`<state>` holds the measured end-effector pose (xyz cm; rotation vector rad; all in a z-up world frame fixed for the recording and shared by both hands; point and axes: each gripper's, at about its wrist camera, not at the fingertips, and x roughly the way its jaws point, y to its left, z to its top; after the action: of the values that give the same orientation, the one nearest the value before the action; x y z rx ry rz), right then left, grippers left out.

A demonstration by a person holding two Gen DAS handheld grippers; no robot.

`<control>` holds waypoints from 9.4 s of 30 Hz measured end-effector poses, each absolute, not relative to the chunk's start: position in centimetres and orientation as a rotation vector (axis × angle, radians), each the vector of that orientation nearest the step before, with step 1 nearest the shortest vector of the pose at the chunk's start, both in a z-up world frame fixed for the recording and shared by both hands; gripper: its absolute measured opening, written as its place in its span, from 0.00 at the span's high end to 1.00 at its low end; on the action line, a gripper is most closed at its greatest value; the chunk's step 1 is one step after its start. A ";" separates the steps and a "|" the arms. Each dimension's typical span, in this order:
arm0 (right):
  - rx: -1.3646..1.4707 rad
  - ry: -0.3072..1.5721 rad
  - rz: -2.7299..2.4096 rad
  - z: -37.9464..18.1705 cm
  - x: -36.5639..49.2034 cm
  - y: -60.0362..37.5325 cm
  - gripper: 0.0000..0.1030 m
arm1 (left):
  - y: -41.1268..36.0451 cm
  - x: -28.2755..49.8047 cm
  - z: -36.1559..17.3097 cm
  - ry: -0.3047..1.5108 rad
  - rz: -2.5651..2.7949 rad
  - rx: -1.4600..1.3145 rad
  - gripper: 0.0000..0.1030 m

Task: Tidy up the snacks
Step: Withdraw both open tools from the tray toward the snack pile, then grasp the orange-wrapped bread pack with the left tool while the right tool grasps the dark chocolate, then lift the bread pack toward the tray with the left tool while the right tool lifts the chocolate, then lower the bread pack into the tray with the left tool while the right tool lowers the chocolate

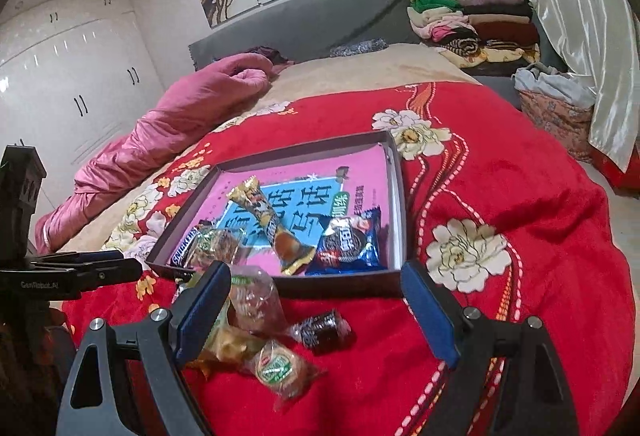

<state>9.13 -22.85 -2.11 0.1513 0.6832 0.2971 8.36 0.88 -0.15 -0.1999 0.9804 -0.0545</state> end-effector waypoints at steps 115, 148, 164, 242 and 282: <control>0.010 0.911 0.310 -7.4 12.6 -20.7 0.64 | -7.2 10.2 -5.0 1.040 -0.173 0.125 0.67; 0.109 0.697 0.293 -3.2 11.0 -23.1 0.64 | 2.0 8.9 -0.2 0.943 -0.151 -0.244 0.69; 0.106 0.607 0.340 -1.5 10.1 -22.6 0.64 | 4.7 8.7 1.6 0.880 -0.095 -0.278 0.69; 0.102 0.613 0.457 -2.1 15.1 -19.4 0.63 | 5.2 15.1 -5.0 0.956 0.026 -0.211 0.69; -0.065 0.770 0.478 -5.8 15.9 -14.4 0.63 | 5.3 15.0 -5.0 0.957 0.013 -0.222 0.69</control>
<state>15.93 -14.39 -5.79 -0.0650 0.7704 0.4784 14.96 5.28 -5.03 -0.2225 0.9571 0.0133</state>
